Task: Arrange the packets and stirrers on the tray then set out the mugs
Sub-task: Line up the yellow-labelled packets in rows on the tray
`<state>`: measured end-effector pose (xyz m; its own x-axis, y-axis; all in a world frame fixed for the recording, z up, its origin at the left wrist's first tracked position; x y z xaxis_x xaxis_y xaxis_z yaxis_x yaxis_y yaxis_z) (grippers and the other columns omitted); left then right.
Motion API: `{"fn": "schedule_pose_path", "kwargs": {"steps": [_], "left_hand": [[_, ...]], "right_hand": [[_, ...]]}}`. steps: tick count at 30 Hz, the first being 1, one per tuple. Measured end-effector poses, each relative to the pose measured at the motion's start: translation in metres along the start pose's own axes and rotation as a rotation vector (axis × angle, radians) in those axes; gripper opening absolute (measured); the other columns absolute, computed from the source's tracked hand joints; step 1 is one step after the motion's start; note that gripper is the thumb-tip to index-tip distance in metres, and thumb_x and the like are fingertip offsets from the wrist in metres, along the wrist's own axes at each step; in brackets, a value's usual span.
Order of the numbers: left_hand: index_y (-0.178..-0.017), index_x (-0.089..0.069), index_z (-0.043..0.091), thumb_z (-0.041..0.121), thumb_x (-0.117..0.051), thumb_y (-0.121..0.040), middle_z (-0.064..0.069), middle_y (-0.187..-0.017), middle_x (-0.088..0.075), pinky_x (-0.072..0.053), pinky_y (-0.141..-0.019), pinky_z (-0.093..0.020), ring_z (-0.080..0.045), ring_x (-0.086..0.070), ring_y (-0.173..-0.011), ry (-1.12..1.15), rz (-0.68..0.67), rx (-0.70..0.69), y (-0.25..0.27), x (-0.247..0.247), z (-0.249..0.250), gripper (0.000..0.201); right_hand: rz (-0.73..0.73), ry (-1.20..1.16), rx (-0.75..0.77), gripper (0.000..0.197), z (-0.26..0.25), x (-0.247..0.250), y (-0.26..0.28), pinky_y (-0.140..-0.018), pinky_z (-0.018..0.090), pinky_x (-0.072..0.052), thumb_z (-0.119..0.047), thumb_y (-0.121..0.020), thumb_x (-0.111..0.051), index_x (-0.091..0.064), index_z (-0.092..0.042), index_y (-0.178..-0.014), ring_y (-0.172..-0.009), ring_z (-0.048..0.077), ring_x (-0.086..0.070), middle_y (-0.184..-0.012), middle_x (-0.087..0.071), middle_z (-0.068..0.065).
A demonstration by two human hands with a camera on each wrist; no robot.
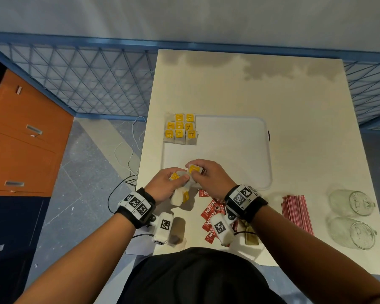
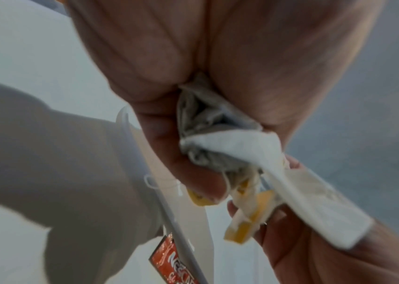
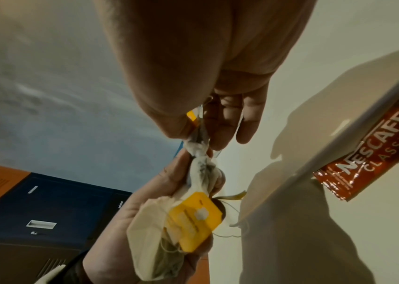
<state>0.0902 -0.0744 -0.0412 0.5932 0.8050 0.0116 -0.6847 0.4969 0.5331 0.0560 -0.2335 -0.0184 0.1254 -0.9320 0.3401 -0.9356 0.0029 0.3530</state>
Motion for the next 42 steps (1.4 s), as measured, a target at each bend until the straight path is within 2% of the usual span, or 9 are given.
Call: {"fn": "schedule_pose_path", "kwargs": {"steps": [3,6,10,15,21,25,31,38,42], "left_hand": [[-0.104,-0.075,0.015,0.025,-0.071,-0.092,-0.013,-0.095,-0.076,-0.055,-0.077,-0.036,-0.019,-0.069,-0.081,0.006,0.038,0.006,-0.007,0.007,-0.003,0.016],[-0.102,-0.075,0.015,0.023,-0.070,-0.093,-0.007,-0.085,-0.073,-0.052,-0.070,-0.030,-0.015,-0.065,-0.074,-0.012,0.101,0.002,-0.012,0.016,-0.001,0.013],[-0.098,-0.074,0.016,0.019,-0.068,-0.094,-0.003,-0.082,-0.073,-0.052,-0.066,-0.029,-0.016,-0.065,-0.072,-0.005,0.202,-0.011,-0.020,0.028,0.001,0.008],[-0.099,-0.075,0.016,0.027,-0.070,-0.091,-0.003,-0.083,-0.074,-0.053,-0.064,-0.030,-0.017,-0.067,-0.071,0.014,0.258,-0.003,-0.028,0.041,-0.004,0.014],[-0.102,-0.075,0.016,0.031,-0.070,-0.086,-0.003,-0.087,-0.076,-0.055,-0.073,-0.037,-0.017,-0.068,-0.075,0.030,0.279,0.029,-0.033,0.049,-0.010,0.023],[-0.101,-0.075,0.015,0.018,-0.067,-0.094,0.008,-0.078,-0.072,-0.052,-0.074,-0.033,-0.013,-0.064,-0.072,0.023,0.310,0.042,-0.033,0.057,-0.012,0.011],[-0.096,-0.075,0.021,0.020,-0.068,-0.093,-0.002,-0.086,-0.074,-0.055,-0.080,-0.041,-0.019,-0.067,-0.079,0.042,0.359,0.081,-0.030,0.069,-0.017,0.008],[-0.097,-0.075,0.021,0.015,-0.066,-0.094,-0.012,-0.098,-0.075,-0.055,-0.078,-0.039,-0.022,-0.069,-0.085,0.073,0.398,0.101,-0.025,0.079,-0.014,0.011],[-0.098,-0.074,0.022,0.017,-0.068,-0.093,-0.011,-0.100,-0.076,-0.056,-0.082,-0.043,-0.028,-0.071,-0.091,0.090,0.424,0.119,-0.024,0.085,-0.016,0.010]], "right_hand": [[0.029,0.000,0.013,0.025,-0.002,0.000,-0.010,-0.086,0.022,-0.050,-0.019,-0.095,-0.063,-0.070,-0.029,-0.117,-0.097,0.000,-0.063,-0.105,-0.068,-0.018],[0.075,-0.034,-0.022,0.027,0.000,0.001,-0.022,-0.075,0.019,-0.047,-0.020,-0.093,-0.068,-0.068,-0.024,-0.120,-0.078,-0.005,-0.059,-0.089,-0.063,-0.020],[0.086,-0.084,-0.095,0.028,0.004,-0.004,-0.039,-0.089,0.044,-0.058,-0.035,-0.090,-0.070,-0.073,-0.020,-0.113,-0.092,0.015,-0.070,-0.100,-0.074,-0.004],[0.084,-0.013,-0.122,0.048,0.012,-0.013,-0.055,-0.074,0.052,-0.058,-0.063,-0.075,-0.060,-0.072,-0.017,-0.083,-0.074,0.025,-0.068,-0.074,-0.072,-0.001],[0.049,0.006,-0.146,0.051,0.025,-0.022,-0.074,-0.071,0.056,-0.057,-0.064,-0.076,-0.058,-0.067,-0.014,-0.081,-0.074,0.035,-0.067,-0.072,-0.069,0.006],[0.044,0.035,-0.150,0.044,0.024,-0.025,-0.084,-0.074,0.055,-0.059,-0.065,-0.076,-0.055,-0.068,-0.024,-0.085,-0.075,0.029,-0.070,-0.075,-0.071,-0.001],[0.109,0.062,-0.173,0.020,0.018,-0.028,-0.100,-0.080,0.049,-0.059,-0.057,-0.079,-0.061,-0.062,-0.038,-0.081,-0.079,0.022,-0.071,-0.076,-0.070,-0.010],[0.113,0.127,-0.173,0.017,0.005,-0.036,-0.118,-0.083,0.045,-0.056,-0.036,-0.094,-0.066,-0.064,-0.023,-0.085,-0.082,0.023,-0.068,-0.078,-0.068,-0.007],[0.113,0.214,-0.173,0.017,0.007,-0.042,-0.132,-0.082,0.044,-0.057,-0.049,-0.090,-0.061,-0.052,-0.041,-0.078,-0.084,0.022,-0.068,-0.086,-0.070,-0.010]]}}
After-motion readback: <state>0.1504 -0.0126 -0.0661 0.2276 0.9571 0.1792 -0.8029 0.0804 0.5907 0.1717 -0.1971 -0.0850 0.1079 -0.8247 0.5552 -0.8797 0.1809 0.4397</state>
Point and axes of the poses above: each hand's wrist, its own y-axis away from the middle knuckle, its own x-axis out of the back of the hand, z = x × y, the point moved 6 cm from there along -y, towards the middle knuckle
